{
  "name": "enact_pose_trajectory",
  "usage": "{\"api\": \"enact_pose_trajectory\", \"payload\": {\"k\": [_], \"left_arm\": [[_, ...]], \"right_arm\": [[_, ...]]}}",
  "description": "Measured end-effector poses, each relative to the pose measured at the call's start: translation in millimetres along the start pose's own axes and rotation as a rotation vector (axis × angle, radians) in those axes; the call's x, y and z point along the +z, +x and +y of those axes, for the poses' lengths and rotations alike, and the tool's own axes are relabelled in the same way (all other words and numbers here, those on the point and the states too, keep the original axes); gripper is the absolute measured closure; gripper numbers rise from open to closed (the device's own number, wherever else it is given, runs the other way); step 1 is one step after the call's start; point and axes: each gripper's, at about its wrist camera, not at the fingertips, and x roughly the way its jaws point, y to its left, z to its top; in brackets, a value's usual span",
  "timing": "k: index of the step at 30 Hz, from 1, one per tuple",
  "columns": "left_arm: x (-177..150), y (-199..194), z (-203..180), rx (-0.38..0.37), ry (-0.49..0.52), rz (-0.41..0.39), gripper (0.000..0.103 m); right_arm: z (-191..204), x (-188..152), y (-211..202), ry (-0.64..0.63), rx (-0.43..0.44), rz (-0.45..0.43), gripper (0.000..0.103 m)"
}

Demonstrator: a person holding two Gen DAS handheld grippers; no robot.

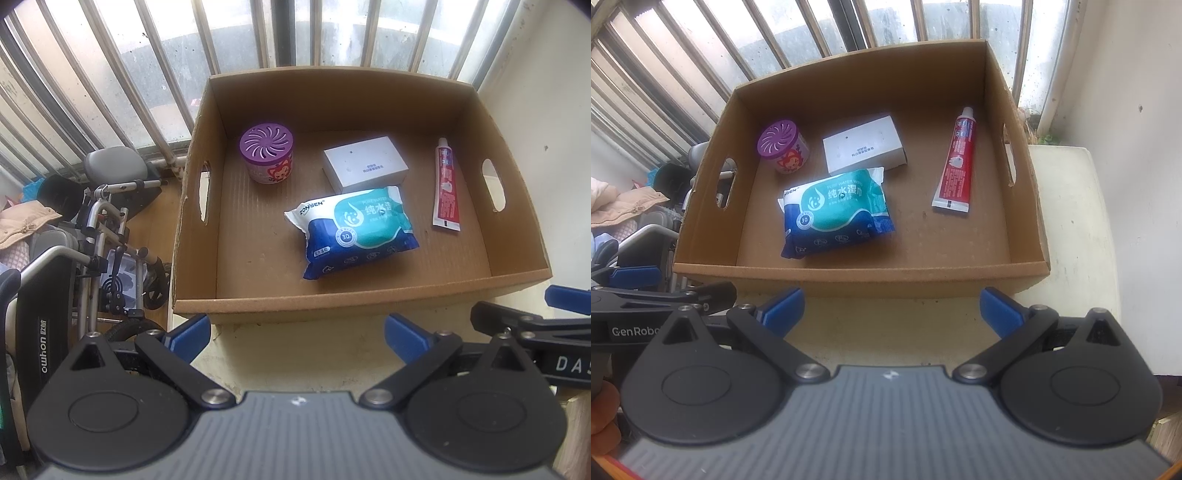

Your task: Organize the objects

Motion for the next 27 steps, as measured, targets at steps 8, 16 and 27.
{"api": "enact_pose_trajectory", "payload": {"k": [8, 16, 27], "left_arm": [[-0.5, -1.8, -2.4, -0.001, 0.014, -0.001, 0.002], [0.7, -2.4, -4.3, -0.002, 0.026, -0.003, 0.002], [0.9, -2.8, -5.0, -0.001, 0.029, -0.003, 0.002]], "right_arm": [[-2.5, -2.2, -2.4, 0.007, -0.002, 0.000, 0.001], [-4.3, 0.8, -3.6, 0.013, -0.004, -0.001, 0.001], [-4.5, 1.6, -3.7, 0.014, -0.004, -0.001, 0.001]]}}
